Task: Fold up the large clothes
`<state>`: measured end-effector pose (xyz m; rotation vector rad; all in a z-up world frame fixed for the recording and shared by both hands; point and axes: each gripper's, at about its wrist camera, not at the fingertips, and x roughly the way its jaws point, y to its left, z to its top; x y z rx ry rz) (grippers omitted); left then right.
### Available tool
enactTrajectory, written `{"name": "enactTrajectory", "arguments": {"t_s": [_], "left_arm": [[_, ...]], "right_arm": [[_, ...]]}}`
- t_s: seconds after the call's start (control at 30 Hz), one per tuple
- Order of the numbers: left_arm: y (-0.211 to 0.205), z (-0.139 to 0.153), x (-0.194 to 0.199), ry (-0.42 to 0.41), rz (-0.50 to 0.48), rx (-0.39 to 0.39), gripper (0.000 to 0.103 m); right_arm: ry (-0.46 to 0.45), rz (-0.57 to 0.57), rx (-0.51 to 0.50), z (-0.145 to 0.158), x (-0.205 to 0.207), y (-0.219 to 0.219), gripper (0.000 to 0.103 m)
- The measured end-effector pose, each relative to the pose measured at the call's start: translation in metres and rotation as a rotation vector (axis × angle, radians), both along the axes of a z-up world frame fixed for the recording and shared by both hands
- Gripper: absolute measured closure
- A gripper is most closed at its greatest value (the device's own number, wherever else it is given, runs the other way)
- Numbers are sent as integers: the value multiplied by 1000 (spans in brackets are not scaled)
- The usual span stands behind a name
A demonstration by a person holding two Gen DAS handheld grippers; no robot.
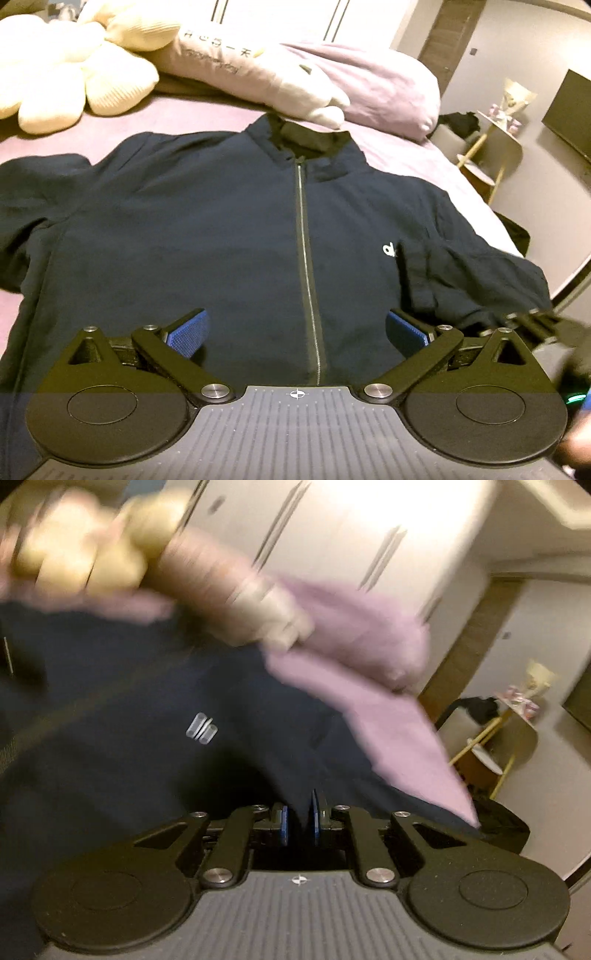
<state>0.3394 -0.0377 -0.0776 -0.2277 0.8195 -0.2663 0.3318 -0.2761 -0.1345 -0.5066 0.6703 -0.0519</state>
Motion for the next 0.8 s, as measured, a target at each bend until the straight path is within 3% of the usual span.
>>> {"name": "enactTrajectory", "arguments": {"t_s": [0.1, 0.17, 0.2, 0.23, 0.3, 0.4, 0.47, 0.53, 0.6, 0.63, 0.7, 0.73, 0.77, 0.8], "left_arm": [[-4, -1, 8, 16, -32, -64, 0], [-15, -5, 13, 25, -62, -92, 0], [-22, -6, 17, 24, -81, -93, 0], [-29, -8, 20, 21, -94, -90, 0], [-44, -13, 28, 24, -120, -106, 0], [-61, -23, 44, 58, -130, -174, 0], [-73, -33, 62, 87, -132, -215, 0], [-85, -43, 79, 110, -131, -230, 0], [-96, -53, 92, 150, -116, -237, 4], [-100, -55, 96, 147, -113, -237, 6], [-111, -56, 102, 123, -137, -220, 21], [-116, -56, 104, 141, -153, -215, 40], [-120, -57, 106, 163, -165, -227, 48], [-123, -58, 105, 166, -186, -248, 49]], "right_arm": [[10, 8, -95, -21, 4, 11, 84], [12, 18, -102, -17, 1, 12, 79], [15, 16, -65, -10, -3, 8, 66], [11, 13, -17, 1, -7, 4, 41], [-36, 5, 115, 27, -27, -9, 22], [-112, -97, 389, 56, -58, -55, 22], [-150, -237, 656, 59, -76, -102, 25], [-183, -391, 982, 44, -96, -153, 51], [-198, -478, 1241, 23, -113, -187, 60], [-210, -498, 1324, 13, -120, -198, 63], [-216, -515, 1373, 3, -127, -207, 64], [-213, -521, 1379, 0, -128, -209, 64], [-213, -524, 1385, -2, -130, -212, 65], [-212, -521, 1389, -4, -132, -213, 65]]}}
